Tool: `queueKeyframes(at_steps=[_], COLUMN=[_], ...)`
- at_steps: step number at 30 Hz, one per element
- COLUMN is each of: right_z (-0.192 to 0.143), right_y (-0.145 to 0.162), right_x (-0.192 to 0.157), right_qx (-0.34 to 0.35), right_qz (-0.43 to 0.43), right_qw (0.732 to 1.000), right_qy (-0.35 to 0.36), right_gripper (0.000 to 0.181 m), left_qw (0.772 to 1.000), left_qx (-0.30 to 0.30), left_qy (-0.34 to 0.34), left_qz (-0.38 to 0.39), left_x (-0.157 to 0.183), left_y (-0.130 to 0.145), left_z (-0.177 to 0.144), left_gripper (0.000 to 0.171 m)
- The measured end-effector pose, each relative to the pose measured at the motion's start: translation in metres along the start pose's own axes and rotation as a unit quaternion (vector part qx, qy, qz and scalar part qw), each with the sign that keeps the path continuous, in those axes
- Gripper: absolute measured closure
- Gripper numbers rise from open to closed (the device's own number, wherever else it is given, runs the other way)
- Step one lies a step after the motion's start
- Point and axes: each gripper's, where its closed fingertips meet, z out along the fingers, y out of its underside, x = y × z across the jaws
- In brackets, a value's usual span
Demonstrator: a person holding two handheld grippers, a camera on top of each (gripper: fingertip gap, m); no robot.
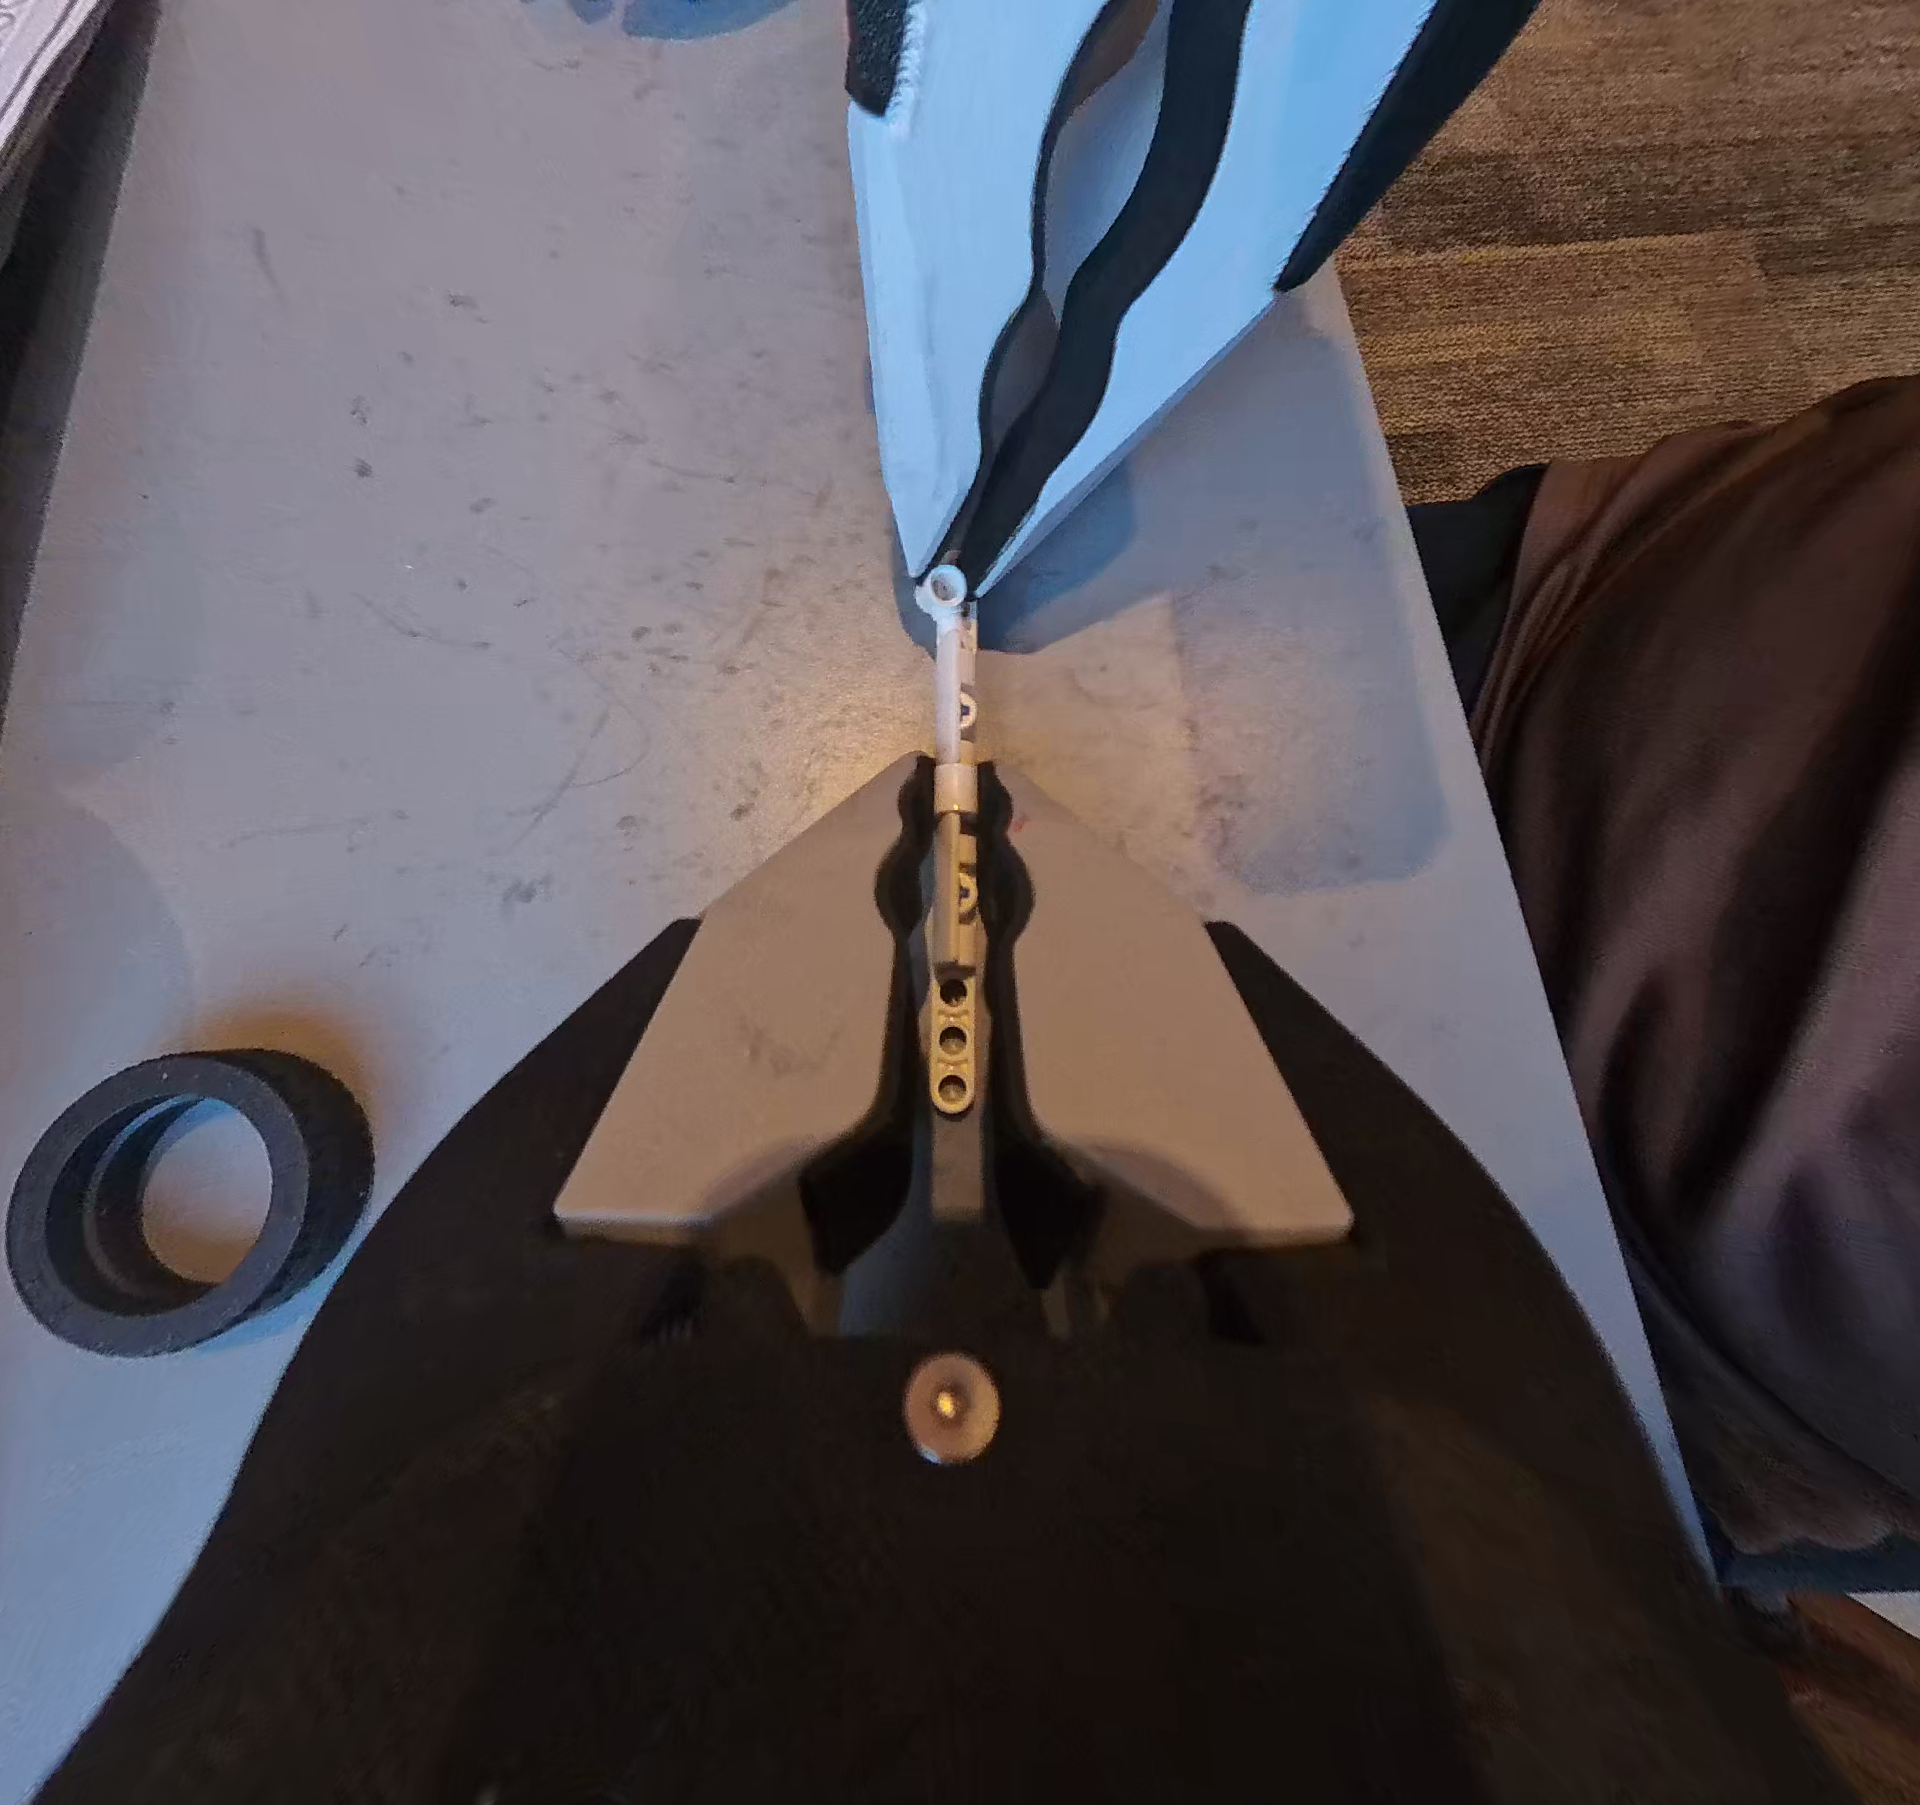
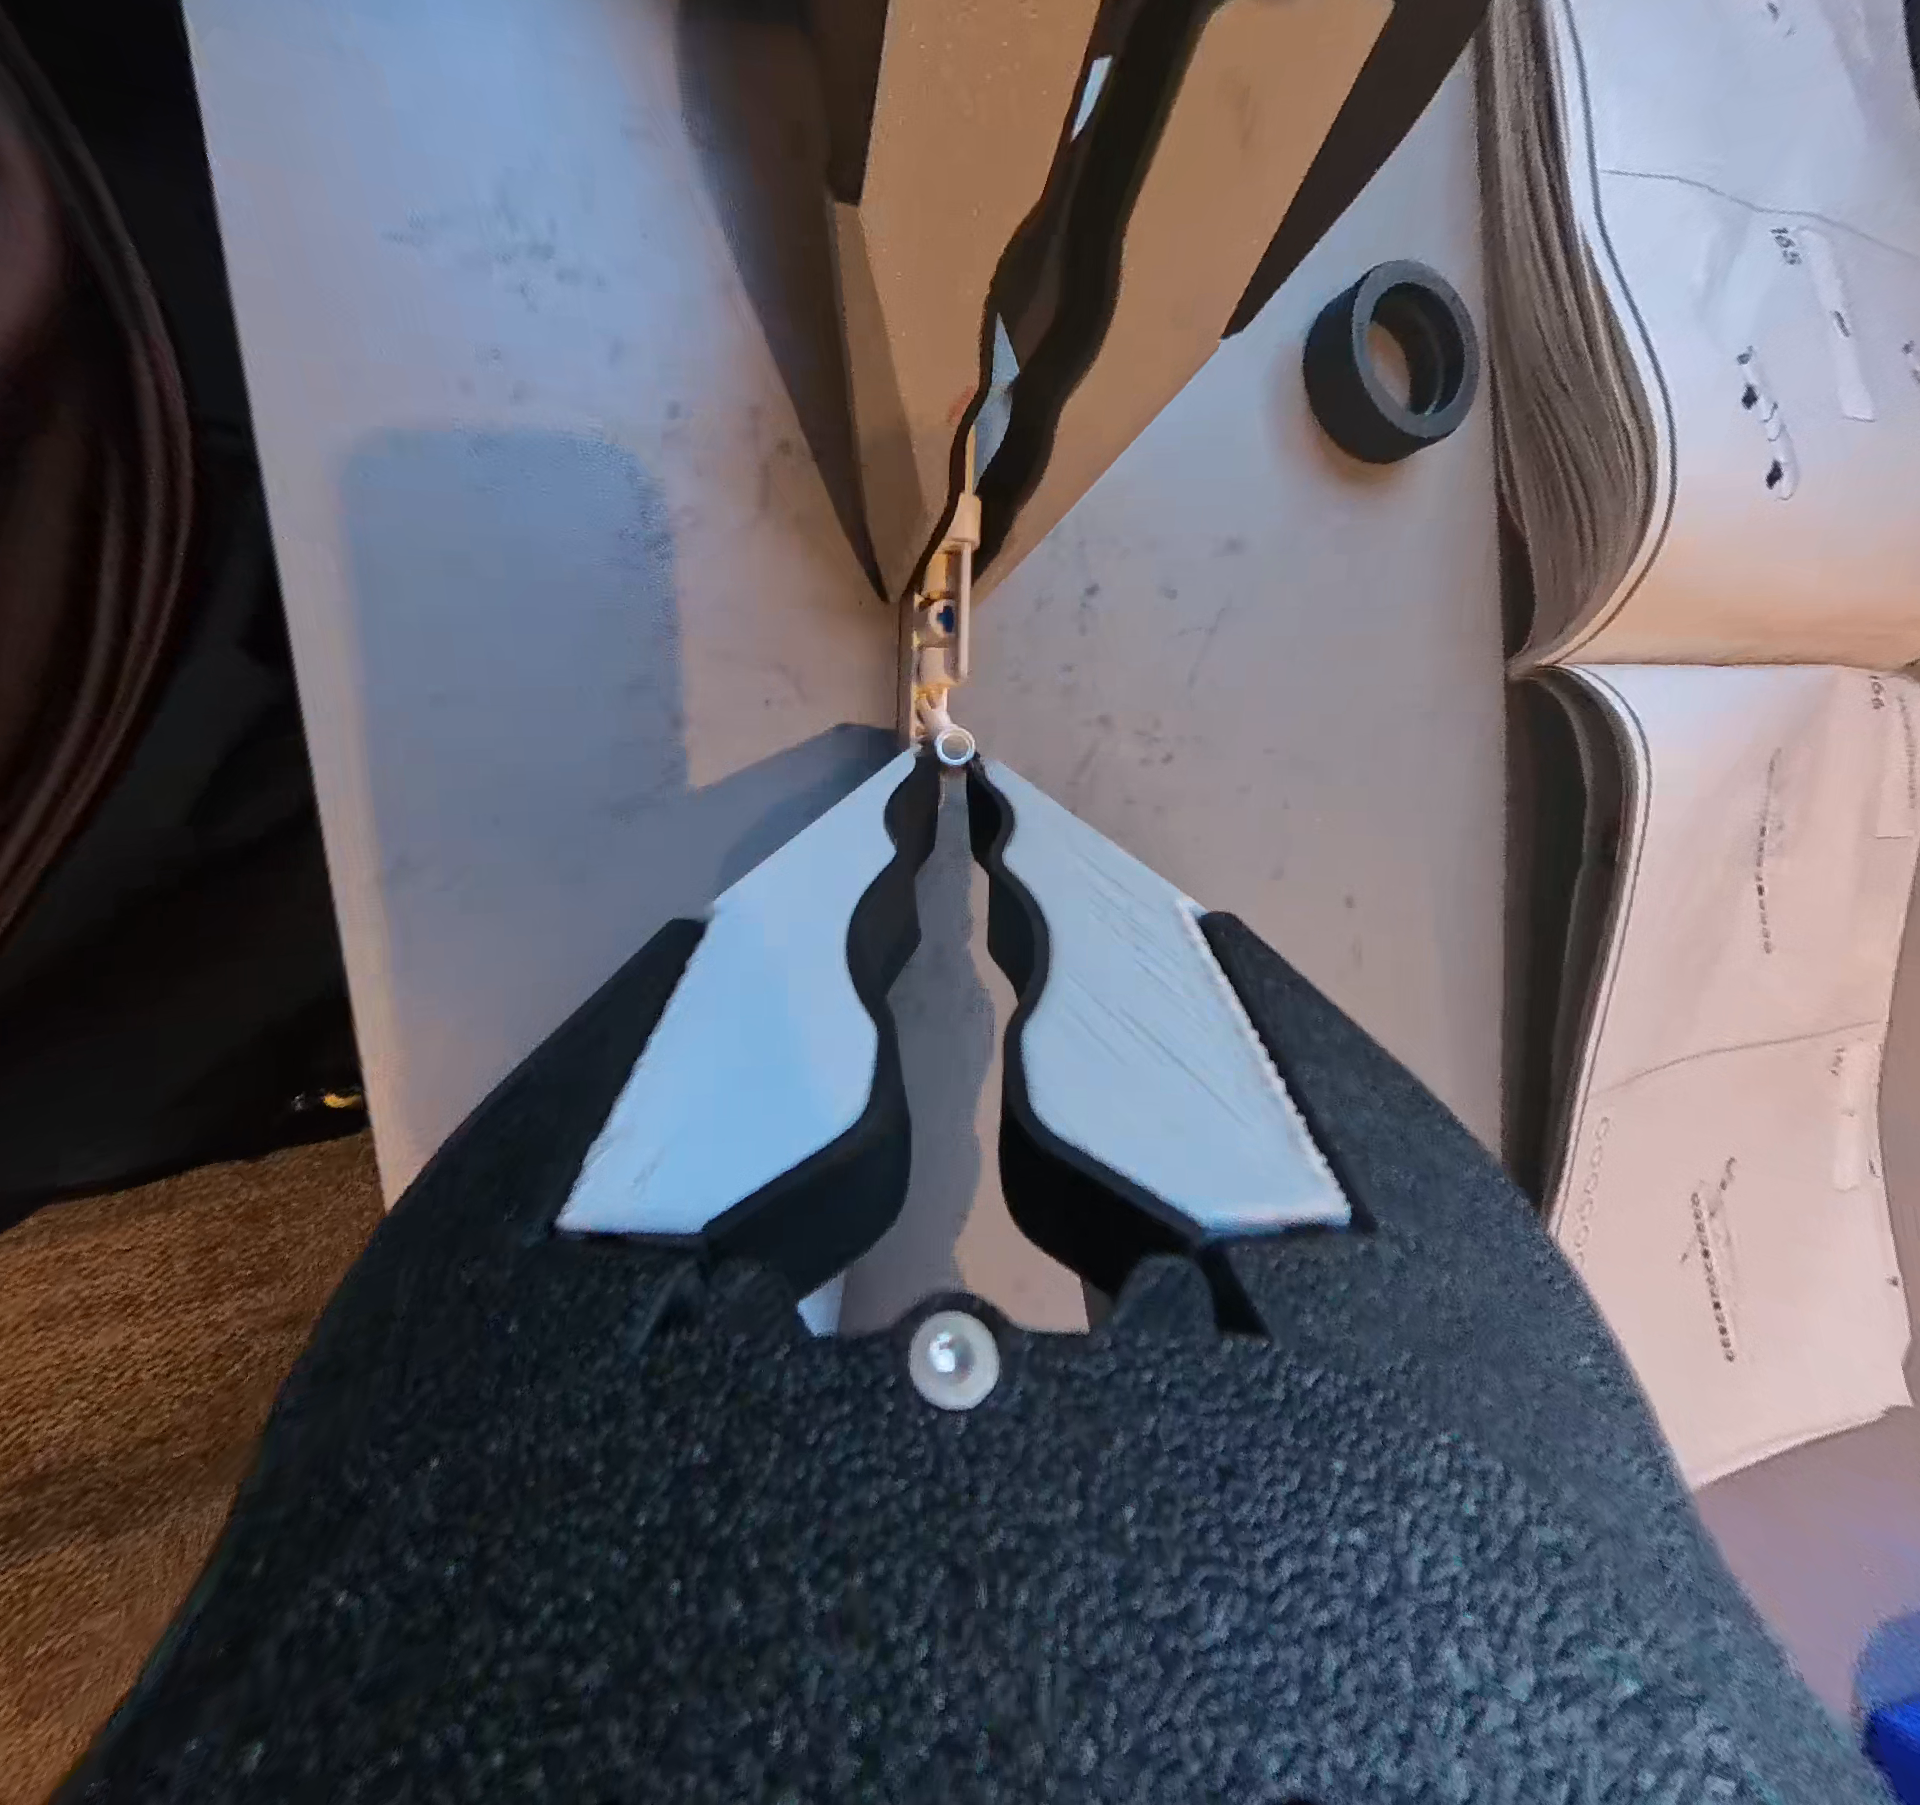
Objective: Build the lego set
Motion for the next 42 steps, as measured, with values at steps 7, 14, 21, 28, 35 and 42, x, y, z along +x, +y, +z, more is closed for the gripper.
queueKeyframes(at_steps=[7, 14, 21, 28, 35, 42], right_z=[-0.002, -0.009, -0.022, -0.032, -0.038, -0.048], right_y=[-0.004, -0.003, -0.006, -0.025, -0.035, -0.047], right_x=[-0.001, 0.000, 0.004, 0.009, 0.008, 0.007], right_qx=[-0.012, 0.010, 0.029, 0.069, 0.095, 0.167], right_qz=[0.026, 0.070, 0.103, 0.143, 0.160, 0.151], right_qw=[0.999, 0.997, 0.994, 0.987, 0.983, 0.974], right_qy=[-0.031, -0.026, -0.006, -0.002, -0.009, -0.007], right_gripper=[0.176, 0.176, 0.176, 0.176, 0.176, 0.177], left_qw=[1.000, 1.000, 0.998, 0.991, 0.992, 0.986], left_qx=[0.013, 0.012, 0.038, 0.101, 0.103, 0.155], left_qy=[-0.002, -0.007, -0.044, -0.070, -0.055, -0.018], left_qz=[-0.003, -0.003, -0.001, 0.048, 0.048, 0.054], left_x=[0.000, 0.000, -0.006, 0.007, 0.011, 0.018], left_y=[-0.002, -0.002, -0.015, -0.050, -0.048, -0.054], left_z=[0.001, 0.001, -0.011, -0.022, -0.019, -0.027], left_gripper=[0.166, 0.150, 0.140, 0.152, 0.169, 0.170])
